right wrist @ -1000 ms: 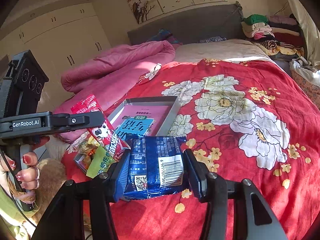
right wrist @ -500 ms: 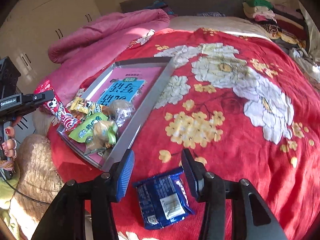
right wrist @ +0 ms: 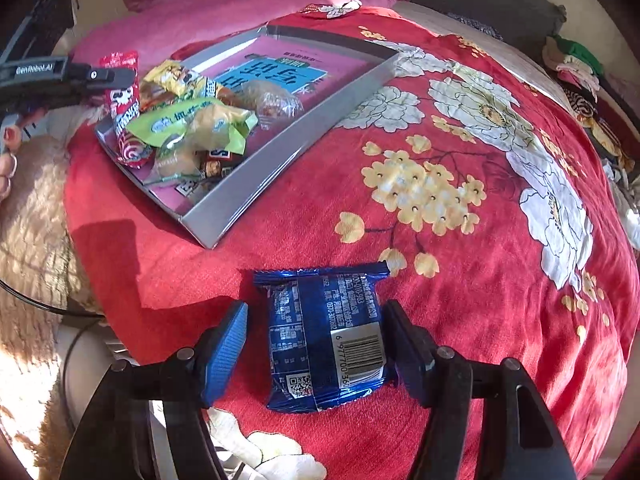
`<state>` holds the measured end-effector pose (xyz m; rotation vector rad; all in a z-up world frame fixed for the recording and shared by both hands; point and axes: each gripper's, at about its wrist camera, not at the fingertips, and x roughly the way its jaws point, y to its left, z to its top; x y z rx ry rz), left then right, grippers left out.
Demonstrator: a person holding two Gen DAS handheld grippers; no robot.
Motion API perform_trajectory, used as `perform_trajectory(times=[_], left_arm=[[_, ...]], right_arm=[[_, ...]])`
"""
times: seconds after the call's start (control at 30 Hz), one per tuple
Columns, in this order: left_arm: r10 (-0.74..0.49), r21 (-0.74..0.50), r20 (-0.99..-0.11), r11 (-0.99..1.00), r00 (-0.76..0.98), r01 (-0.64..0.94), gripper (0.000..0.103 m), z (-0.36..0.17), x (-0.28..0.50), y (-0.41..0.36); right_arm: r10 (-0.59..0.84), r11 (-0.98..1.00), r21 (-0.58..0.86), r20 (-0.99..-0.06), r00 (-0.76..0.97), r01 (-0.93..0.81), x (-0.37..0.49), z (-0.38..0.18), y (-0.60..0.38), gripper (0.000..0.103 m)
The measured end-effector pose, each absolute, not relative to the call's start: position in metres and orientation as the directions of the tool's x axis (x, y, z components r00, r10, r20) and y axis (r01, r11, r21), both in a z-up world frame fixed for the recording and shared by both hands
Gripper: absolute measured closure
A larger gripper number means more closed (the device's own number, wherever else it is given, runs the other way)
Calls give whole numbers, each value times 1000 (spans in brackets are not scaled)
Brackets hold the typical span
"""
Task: Organize snacks
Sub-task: 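Carry the red candy stick with the left gripper while the right carries the blue packet to the tray, then lower and release the candy stick from the left gripper while the right releases the blue packet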
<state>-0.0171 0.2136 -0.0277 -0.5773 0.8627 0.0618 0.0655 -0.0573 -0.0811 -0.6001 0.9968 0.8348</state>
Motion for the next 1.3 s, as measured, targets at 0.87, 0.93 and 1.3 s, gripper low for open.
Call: perform_trajectory(times=[0.87,0.93,1.3], left_arm=[[-92,-336,-756,905,648,-263,85,-30,-11,208],[-91,-336,-756,904,648,-265,85,-30,-11,208],[-66,-323,-763,900,643,-291,77,-30,-11,210]], right_arm=[[602,515,134,-759,247,-846,78,-25,63,51],[608,513,132,-753,251,-848,76,-25,62,50],[624,511,113,-731,277,-852,66,-20,48,45]])
